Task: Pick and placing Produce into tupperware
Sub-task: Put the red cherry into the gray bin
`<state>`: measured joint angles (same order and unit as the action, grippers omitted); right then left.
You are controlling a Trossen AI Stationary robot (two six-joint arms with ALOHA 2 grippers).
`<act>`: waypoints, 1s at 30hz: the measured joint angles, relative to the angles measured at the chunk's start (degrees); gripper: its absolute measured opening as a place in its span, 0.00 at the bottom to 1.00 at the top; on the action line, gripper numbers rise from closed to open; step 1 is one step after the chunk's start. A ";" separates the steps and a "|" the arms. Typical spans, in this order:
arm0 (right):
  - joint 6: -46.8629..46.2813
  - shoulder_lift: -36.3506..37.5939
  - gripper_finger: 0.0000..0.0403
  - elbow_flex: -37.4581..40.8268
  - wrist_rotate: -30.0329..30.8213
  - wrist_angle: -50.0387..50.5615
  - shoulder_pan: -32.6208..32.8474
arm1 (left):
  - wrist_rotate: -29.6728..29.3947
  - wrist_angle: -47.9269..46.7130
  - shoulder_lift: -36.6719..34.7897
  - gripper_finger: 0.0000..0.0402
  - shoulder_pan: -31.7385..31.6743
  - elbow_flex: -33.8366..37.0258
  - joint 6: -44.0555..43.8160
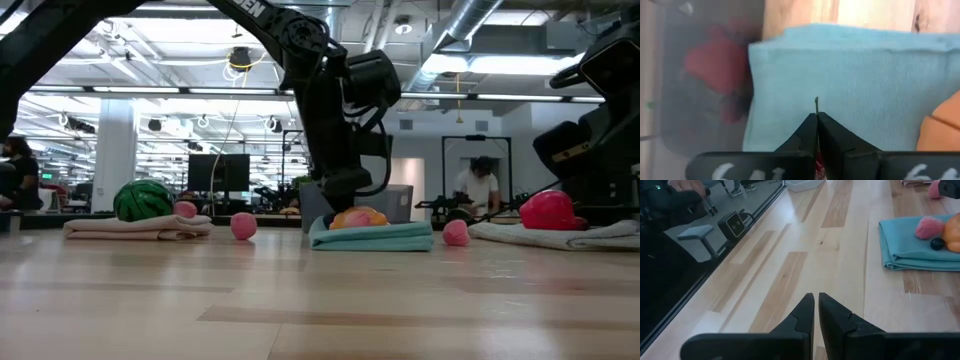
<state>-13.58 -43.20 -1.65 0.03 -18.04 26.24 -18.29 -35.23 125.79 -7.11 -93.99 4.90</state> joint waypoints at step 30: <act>0.00 -0.02 0.12 0.04 0.00 0.00 -0.01 | 8.43 -4.37 -4.21 0.00 -11.81 -15.58 -2.62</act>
<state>-13.57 -43.22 -1.61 0.03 -18.04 26.23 -9.87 -39.60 121.59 -18.92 -109.57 2.28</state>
